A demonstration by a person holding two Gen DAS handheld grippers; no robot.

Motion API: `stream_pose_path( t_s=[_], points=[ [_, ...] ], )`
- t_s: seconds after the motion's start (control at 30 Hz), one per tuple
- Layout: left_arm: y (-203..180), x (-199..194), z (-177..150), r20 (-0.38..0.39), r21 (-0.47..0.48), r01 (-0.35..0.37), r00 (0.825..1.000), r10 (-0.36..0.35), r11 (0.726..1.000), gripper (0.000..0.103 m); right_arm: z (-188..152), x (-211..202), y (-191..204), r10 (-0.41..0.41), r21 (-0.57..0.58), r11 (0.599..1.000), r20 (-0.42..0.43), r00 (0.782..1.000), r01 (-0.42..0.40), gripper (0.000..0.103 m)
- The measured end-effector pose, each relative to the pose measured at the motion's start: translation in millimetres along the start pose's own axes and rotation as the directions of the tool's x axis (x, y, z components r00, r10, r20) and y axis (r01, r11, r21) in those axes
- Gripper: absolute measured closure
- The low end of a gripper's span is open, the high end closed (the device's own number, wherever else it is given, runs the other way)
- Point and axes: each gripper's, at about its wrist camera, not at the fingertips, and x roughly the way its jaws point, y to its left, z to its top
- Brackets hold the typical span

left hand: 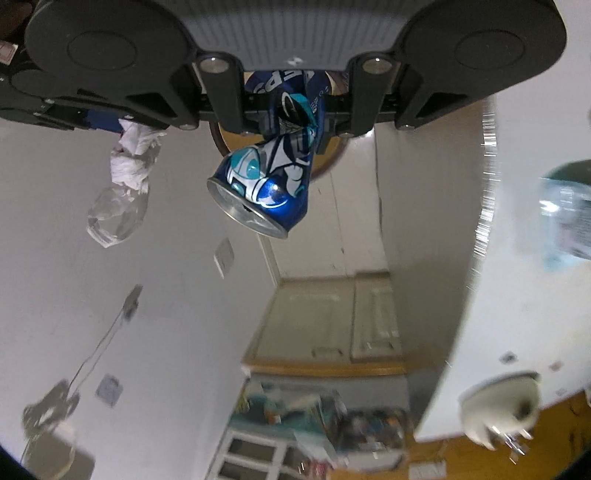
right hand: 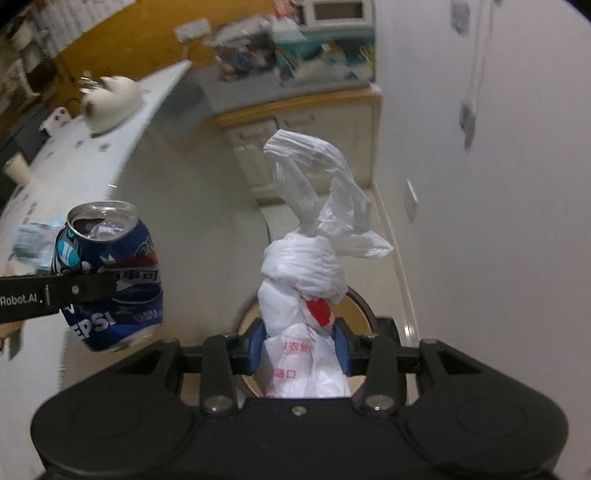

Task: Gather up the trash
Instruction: 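Lift the can with the left tool while the right tool carries the bag to the wastebasket, then open the left tool over the wastebasket while the right tool releases the bag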

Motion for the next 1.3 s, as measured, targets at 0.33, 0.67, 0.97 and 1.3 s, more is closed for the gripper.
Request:
stream_pose_path(
  t_s=[0.33, 0.67, 0.97, 1.3],
  points=[
    [-1, 138, 3, -0.195, -0.023, -0.007, 0.981, 0.002, 1.0, 0.083, -20, 129, -50, 0.007, 0.116, 0.993, -0.166, 0.986, 0.012, 0.063],
    [6, 229, -14, -0.301, -0.021, -0.031, 0.953, 0.023, 0.999, 0.083, -40, 241, -59, 0.025, 0.132, 0.991, -0.292, 0.956, 0.015, 0.063],
    [17, 261, -25, -0.316, -0.044, -0.067, 0.947, 0.049, 0.997, 0.083, -50, 305, -53, 0.048, 0.102, 0.995, -0.35, 0.935, -0.013, 0.063],
    [24, 269, -34, -0.322, -0.061, -0.067, 0.946, 0.044, 0.996, 0.083, -73, 300, -50, 0.118, 0.069, 0.993, -0.359, 0.926, -0.1, 0.05]
  ],
)
